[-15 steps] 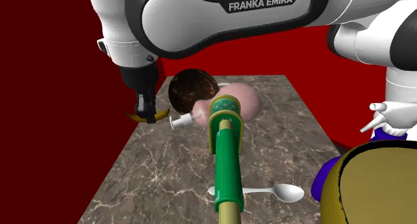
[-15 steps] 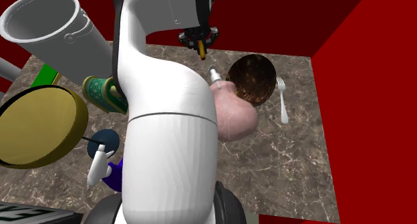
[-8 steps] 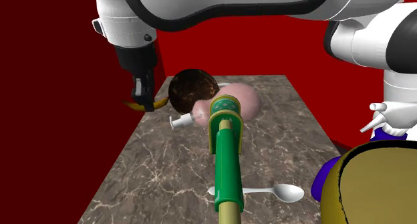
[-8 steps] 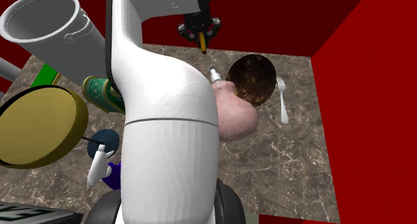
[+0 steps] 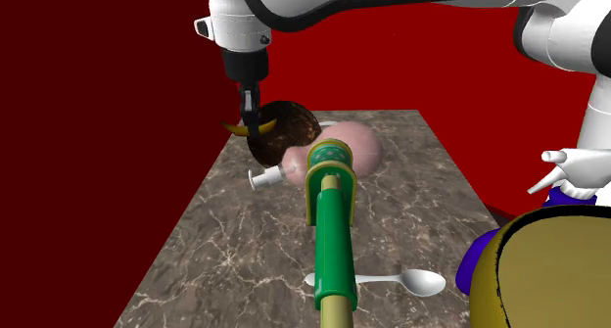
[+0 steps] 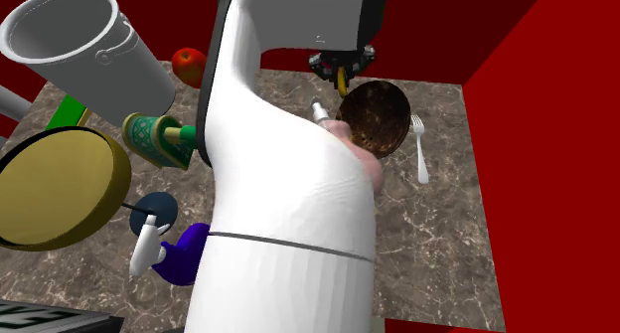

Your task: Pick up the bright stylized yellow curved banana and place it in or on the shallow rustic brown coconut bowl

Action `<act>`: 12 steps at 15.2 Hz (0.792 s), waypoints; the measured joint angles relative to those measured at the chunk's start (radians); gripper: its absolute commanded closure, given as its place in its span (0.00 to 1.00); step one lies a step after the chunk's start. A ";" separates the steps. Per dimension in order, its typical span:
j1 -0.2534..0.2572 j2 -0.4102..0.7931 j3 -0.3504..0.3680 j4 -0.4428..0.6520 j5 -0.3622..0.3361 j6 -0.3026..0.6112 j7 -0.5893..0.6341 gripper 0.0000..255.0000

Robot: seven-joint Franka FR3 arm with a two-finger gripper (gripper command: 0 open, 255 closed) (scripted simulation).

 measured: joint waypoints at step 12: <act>-0.144 -0.101 -0.067 -0.174 0.071 0.100 -0.194 1.00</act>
